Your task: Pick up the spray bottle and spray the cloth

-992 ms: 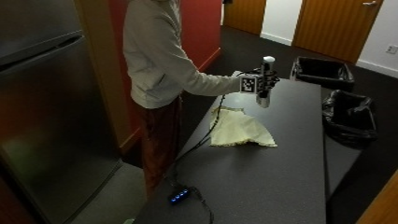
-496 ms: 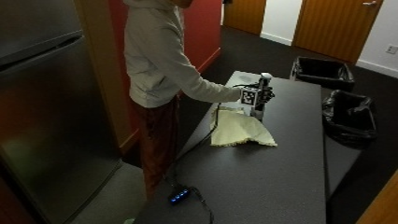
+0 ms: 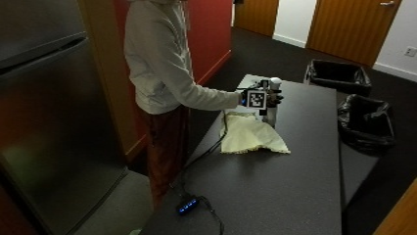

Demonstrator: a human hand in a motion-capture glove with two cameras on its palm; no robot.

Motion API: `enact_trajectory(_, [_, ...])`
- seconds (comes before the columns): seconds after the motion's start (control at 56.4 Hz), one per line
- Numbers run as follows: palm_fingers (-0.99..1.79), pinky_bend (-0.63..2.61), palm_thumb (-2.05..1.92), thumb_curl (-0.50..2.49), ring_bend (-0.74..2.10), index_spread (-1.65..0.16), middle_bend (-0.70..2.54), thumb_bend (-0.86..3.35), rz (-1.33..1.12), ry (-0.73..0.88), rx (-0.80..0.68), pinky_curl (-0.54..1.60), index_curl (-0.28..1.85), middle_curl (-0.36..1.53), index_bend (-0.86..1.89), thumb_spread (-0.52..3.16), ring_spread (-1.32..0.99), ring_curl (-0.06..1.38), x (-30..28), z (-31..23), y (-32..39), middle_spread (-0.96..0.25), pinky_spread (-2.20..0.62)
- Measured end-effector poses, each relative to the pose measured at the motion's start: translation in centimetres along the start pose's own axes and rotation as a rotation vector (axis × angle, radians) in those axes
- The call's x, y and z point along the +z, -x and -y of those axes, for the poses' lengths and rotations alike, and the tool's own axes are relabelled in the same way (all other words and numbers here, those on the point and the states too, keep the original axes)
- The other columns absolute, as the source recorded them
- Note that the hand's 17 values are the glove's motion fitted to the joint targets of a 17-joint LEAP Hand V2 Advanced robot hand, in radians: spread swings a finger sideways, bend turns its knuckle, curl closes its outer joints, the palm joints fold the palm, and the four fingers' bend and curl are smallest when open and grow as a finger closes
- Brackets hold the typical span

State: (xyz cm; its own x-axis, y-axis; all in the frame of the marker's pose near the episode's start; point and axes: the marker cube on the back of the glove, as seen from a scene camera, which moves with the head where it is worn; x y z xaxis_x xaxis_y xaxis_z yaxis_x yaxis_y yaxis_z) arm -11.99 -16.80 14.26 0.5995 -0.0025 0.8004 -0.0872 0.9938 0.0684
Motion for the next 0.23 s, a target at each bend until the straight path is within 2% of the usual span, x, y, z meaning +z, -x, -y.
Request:
enact_trajectory(0.053, [0.21,0.49,0.88,0.59,0.34,-0.36,0.21,-0.04,0.04,-0.126,-0.015,0.4,0.21,0.42,0.06,0.78,-0.08,0.38,-1.2,0.7,0.9,-0.13,0.07])
enact_trajectory(0.106, [0.19,0.49,0.87,0.58,0.33,-0.36,0.24,-0.04,0.116,-0.088,-0.023,0.39,0.19,0.42,0.07,0.79,-0.07,0.37,-2.3,-1.1,2.3,-0.13,0.09])
enact_trajectory(0.23, [0.17,0.49,0.85,0.56,0.33,-0.38,0.27,-0.04,0.01,-0.019,-0.032,0.38,0.17,0.42,0.09,0.81,-0.04,0.35,-4.5,-5.0,1.8,-0.12,0.11])
